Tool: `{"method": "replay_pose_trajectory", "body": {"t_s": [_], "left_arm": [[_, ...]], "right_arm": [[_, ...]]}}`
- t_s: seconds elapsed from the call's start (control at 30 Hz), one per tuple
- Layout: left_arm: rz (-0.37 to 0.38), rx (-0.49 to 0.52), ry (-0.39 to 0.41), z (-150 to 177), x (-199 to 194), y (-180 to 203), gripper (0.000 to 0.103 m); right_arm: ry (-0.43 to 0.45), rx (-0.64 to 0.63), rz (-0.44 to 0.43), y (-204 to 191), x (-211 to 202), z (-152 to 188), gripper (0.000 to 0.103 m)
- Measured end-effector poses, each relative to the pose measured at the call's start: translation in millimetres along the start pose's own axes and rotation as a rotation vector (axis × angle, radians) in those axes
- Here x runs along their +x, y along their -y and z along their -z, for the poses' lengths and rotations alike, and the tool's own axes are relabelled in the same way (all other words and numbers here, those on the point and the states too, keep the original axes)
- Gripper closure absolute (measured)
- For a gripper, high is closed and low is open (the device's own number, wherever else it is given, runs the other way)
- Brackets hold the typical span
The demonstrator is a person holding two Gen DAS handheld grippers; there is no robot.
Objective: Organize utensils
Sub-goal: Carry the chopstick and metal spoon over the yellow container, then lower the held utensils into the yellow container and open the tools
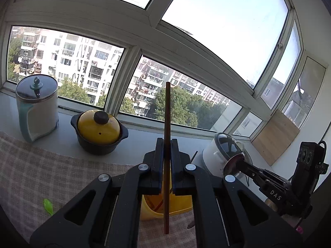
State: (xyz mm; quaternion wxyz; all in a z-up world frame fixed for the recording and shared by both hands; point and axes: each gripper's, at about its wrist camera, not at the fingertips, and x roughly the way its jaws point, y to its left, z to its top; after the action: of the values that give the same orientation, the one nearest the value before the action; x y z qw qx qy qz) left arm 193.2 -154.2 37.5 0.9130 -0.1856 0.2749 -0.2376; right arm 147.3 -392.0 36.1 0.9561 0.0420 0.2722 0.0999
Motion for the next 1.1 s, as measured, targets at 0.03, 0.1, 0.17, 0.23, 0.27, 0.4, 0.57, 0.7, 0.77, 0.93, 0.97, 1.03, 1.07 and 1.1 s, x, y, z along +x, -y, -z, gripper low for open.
{"method": "replay_pose_trajectory", "body": {"t_s": [0.03,0.1,0.17,0.23,0.27,0.4,0.57,0.7,0.77,0.93,0.97,1.03,1.07,1.1], "left_arm": [[-0.006,0.004,0.003,-1.6,3.2,1.7,0.100],[-0.019,0.013,0.007,-4.1,10.1,4.7,0.100],[-0.028,0.016,0.012,-7.4,17.0,7.0,0.100],[-0.043,0.018,0.021,-10.5,23.5,8.4,0.100],[-0.053,0.022,0.027,-11.7,27.4,8.5,0.100],[-0.094,0.041,0.042,-13.7,42.8,9.8,0.100],[-0.113,0.048,0.019,-9.2,63.2,8.8,0.100],[-0.124,0.061,0.008,-3.7,73.3,9.7,0.100],[-0.126,0.067,0.003,-0.8,76.7,10.0,0.100],[-0.129,0.078,-0.013,7.4,81.6,10.9,0.100],[-0.129,0.078,-0.017,9.1,82.2,10.5,0.100],[-0.125,0.079,-0.026,12.5,83.4,10.4,0.100],[-0.125,0.079,-0.031,14.1,84.0,10.3,0.100],[-0.124,0.080,-0.036,15.8,84.3,10.8,0.100]], "right_arm": [[0.000,0.000,0.000,2.1,1.9,-1.9,0.103],[0.001,0.002,0.000,6.7,6.0,-5.4,0.103],[0.004,0.006,-0.001,10.9,9.0,-8.0,0.103],[0.009,0.010,-0.001,14.8,11.0,-11.2,0.103],[0.012,0.012,-0.002,17.0,12.2,-13.0,0.103],[0.022,0.015,0.009,25.4,18.2,-18.9,0.103],[0.017,0.006,0.028,33.4,29.4,-21.1,0.103],[0.008,-0.006,0.043,37.1,39.1,-19.8,0.103],[-0.003,-0.011,0.046,38.4,45.1,-18.6,0.103],[-0.033,-0.015,0.046,39.7,59.4,-13.0,0.103],[-0.039,-0.014,0.044,39.6,61.6,-11.6,0.103],[-0.050,-0.015,0.038,38.9,65.7,-8.3,0.103],[-0.054,-0.016,0.036,38.4,67.4,-6.8,0.103],[-0.059,-0.017,0.034,37.9,68.9,-5.4,0.103]]}}
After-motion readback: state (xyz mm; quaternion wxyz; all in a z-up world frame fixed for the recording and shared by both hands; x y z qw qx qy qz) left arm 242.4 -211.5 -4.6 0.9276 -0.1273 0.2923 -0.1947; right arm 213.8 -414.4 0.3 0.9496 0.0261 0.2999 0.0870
